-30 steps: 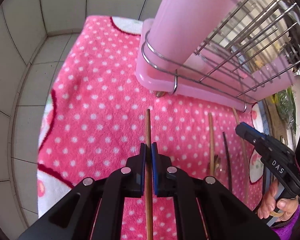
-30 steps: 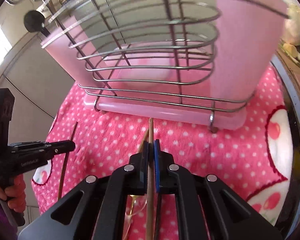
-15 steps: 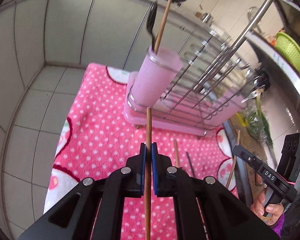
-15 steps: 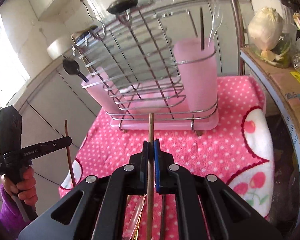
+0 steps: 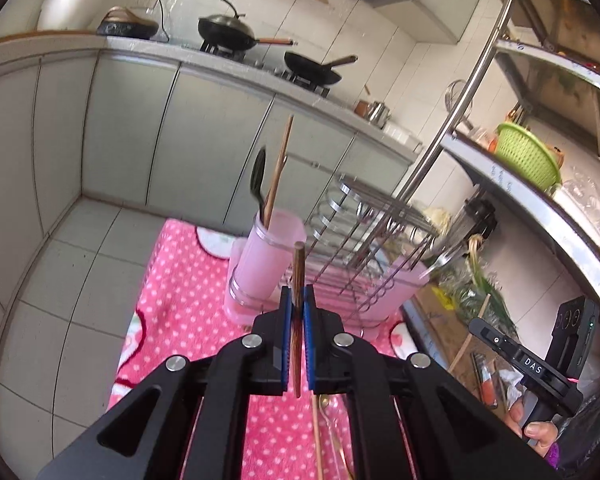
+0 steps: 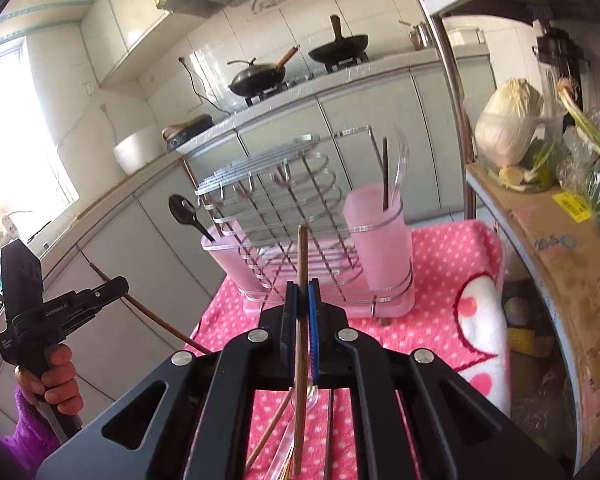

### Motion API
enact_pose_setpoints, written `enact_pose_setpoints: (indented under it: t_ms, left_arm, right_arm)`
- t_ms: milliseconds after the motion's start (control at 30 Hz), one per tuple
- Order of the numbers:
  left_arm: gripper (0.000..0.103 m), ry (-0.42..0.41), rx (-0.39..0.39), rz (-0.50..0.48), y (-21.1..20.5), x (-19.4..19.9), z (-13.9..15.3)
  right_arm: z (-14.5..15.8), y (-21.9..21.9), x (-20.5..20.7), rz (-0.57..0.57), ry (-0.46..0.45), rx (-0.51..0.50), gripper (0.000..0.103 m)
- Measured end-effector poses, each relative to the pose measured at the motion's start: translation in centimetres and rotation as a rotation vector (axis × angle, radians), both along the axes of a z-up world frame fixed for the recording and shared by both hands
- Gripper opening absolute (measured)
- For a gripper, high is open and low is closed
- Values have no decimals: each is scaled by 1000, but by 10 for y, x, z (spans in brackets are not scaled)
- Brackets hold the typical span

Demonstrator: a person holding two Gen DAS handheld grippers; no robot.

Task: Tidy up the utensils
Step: 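Lift the wooden chopstick with the left tool while the right tool lifts its chopstick over the pink cup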

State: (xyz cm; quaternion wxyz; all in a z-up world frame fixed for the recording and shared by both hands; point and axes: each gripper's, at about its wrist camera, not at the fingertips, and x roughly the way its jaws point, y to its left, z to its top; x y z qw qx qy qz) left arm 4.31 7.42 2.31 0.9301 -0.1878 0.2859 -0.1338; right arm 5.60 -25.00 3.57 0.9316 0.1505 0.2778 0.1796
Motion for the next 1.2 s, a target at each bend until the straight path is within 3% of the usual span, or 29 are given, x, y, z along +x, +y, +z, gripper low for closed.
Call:
enact_pose_setpoints:
  t_ms: [333,533,633,833,933,1200]
  left_arm:
    - [5,-195,20,68,6,3,84]
    - [5,-274,4,132,14,17,116]
    - [5,-293,7,161,15,26,122]
    - [5,-319,95,217,7,44,118]
    - [5,-317,132,235,3,55,112]
    - [5,-277,142,229,-1,80,95]
  right_arm:
    - [84,-15,9,-91,-233,-17,6]
    - [120,-32,22,-182,-365,11,6]
    - [127,-42,29,-226,-416,24,6]
    - [136,-52,46,-279,-484,25,6]
    - [134,-50,57,-294,-492,6,6]
    - [113,-36,86,-298,-455,-70,6]
